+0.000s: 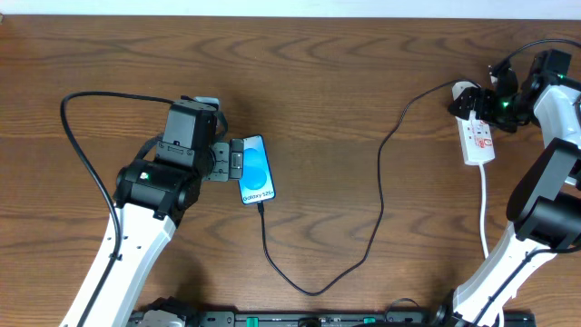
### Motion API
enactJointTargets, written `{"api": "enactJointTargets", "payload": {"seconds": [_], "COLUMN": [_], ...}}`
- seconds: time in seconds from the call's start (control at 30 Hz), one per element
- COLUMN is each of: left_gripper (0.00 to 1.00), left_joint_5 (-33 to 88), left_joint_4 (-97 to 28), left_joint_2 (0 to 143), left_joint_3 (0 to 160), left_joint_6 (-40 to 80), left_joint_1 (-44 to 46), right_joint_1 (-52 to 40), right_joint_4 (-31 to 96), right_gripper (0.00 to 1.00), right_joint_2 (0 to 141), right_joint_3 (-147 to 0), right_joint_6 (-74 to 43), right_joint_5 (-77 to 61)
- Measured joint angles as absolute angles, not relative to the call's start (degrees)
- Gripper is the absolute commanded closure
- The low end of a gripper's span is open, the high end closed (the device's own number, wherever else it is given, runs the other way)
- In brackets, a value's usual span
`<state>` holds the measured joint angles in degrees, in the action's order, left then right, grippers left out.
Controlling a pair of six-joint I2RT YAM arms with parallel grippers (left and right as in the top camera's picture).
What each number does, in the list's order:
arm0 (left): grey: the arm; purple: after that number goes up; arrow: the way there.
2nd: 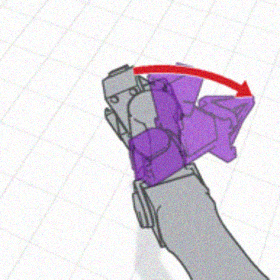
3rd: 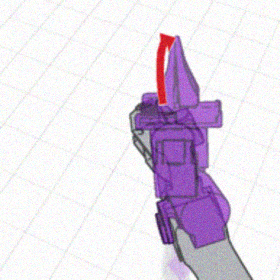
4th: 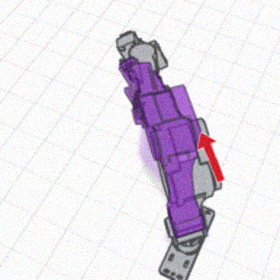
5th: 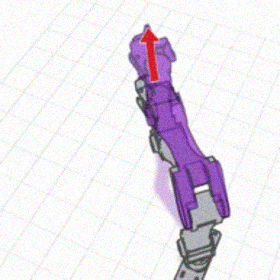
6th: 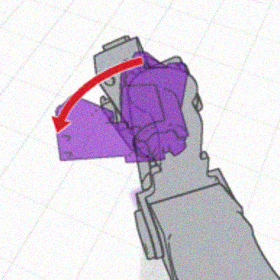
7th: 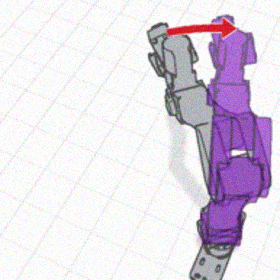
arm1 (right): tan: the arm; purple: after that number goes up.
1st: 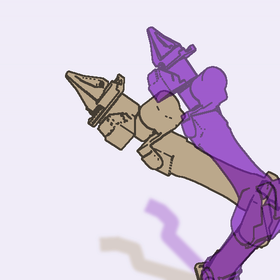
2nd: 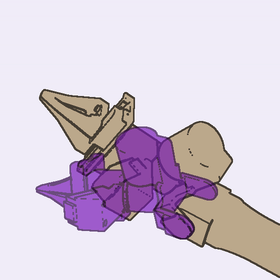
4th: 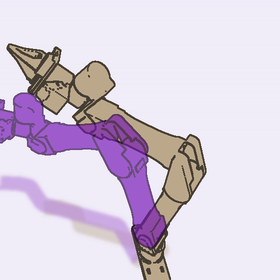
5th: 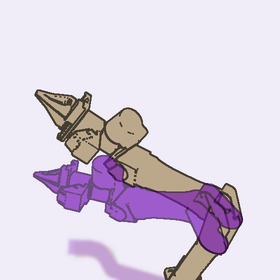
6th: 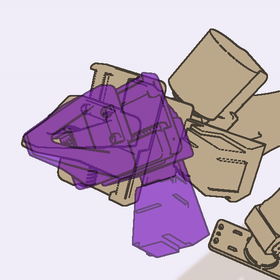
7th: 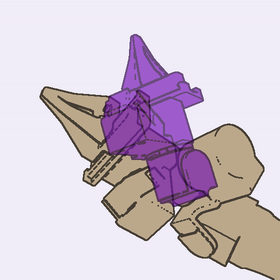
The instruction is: Plug charger to phone and switch on socket
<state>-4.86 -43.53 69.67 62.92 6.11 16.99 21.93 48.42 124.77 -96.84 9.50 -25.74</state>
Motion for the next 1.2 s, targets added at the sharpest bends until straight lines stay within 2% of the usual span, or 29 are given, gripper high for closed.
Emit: {"api": "enactJointTargets", "payload": {"seconds": [1.2], "left_gripper": [0.02], "left_joint_5": [-4.9], "left_joint_4": [-43.5], "left_joint_2": [69.7], "left_joint_3": [62.9], "left_joint_6": [6.1], "left_joint_1": [17.0], "right_joint_1": [22.3], "right_joint_4": [48.5], "right_gripper": [0.01], "right_joint_2": [124.8], "right_joint_3": [-96.8], "right_joint_6": [7.8], "right_joint_5": [-27.0]}}
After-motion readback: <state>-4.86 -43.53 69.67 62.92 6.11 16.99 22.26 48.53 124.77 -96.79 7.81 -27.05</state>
